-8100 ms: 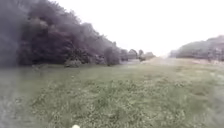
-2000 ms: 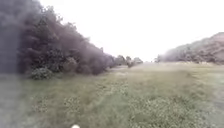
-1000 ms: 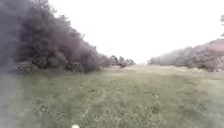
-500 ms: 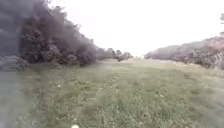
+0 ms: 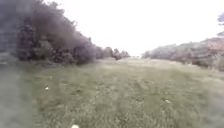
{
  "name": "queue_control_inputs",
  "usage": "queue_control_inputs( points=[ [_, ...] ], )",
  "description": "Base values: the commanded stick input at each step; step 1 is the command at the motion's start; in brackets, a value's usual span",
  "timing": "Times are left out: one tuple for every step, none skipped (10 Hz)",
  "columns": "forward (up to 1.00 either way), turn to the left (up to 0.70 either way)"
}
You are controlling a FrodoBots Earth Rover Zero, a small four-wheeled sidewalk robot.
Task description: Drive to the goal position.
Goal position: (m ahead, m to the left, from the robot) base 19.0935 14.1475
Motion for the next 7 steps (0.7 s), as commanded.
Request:
queue_control_inputs(
  points=[
    [0.0, -0.54],
    [0.0, -0.25],
    [0.7, 0.0],
    [0.7, 0.0],
    [0.7, 0.0],
    [0.7, 0.0],
    [0.7, 0.0]
  ],
)
